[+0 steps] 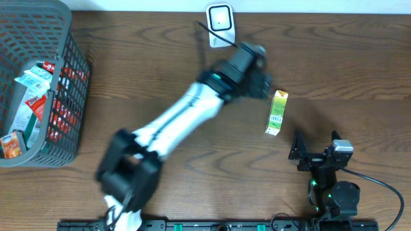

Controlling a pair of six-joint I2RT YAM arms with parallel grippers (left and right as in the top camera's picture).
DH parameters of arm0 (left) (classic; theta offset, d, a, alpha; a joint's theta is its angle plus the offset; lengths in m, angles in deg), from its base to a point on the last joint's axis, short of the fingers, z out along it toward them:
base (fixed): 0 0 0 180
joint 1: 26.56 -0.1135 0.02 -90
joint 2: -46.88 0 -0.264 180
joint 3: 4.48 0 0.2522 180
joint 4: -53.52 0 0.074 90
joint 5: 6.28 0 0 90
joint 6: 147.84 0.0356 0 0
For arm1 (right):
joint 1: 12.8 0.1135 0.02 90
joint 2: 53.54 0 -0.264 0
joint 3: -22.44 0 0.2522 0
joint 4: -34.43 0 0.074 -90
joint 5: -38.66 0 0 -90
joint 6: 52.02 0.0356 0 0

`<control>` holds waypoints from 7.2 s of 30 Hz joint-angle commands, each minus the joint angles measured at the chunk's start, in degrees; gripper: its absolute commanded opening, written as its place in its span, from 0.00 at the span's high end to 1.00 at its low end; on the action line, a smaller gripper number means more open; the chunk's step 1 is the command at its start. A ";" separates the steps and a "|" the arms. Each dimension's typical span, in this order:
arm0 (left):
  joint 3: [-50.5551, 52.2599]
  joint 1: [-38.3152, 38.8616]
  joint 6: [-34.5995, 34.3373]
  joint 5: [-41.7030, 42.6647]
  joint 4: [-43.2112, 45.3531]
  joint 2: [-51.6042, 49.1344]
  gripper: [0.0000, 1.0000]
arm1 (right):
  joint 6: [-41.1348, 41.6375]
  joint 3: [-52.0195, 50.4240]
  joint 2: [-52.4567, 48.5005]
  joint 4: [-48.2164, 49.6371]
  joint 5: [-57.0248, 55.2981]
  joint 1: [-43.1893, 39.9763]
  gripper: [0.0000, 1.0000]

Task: Scan the item barcode
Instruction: 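Lower the carton upright onto the table and open the left gripper, then raise the left gripper and move it back toward the basket, then lower the left gripper into the basket and grasp the red snack bag, then lift the red snack bag out and carry it beside the carton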

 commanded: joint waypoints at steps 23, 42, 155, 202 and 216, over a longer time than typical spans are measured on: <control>-1.03 -28.50 2.62 -0.83 -11.87 8.72 0.08 | -0.66 -0.09 0.28 -0.24 0.28 -0.24 0.01; -1.03 -28.50 2.62 -0.83 -11.87 8.72 0.08 | -0.66 -0.09 0.28 -0.24 0.28 -0.24 0.01; -5.42 -77.46 12.31 -6.91 -35.41 -6.34 0.08 | -0.66 -0.09 0.28 -0.24 0.28 -0.24 0.01; 0.33 -77.53 11.15 -1.90 -25.86 1.95 0.81 | -0.66 -0.07 0.28 -0.24 0.28 -0.24 0.01; 0.33 -77.53 2.80 -1.88 -20.15 29.24 0.81 | -0.66 -0.07 0.28 -0.24 0.28 -0.24 0.01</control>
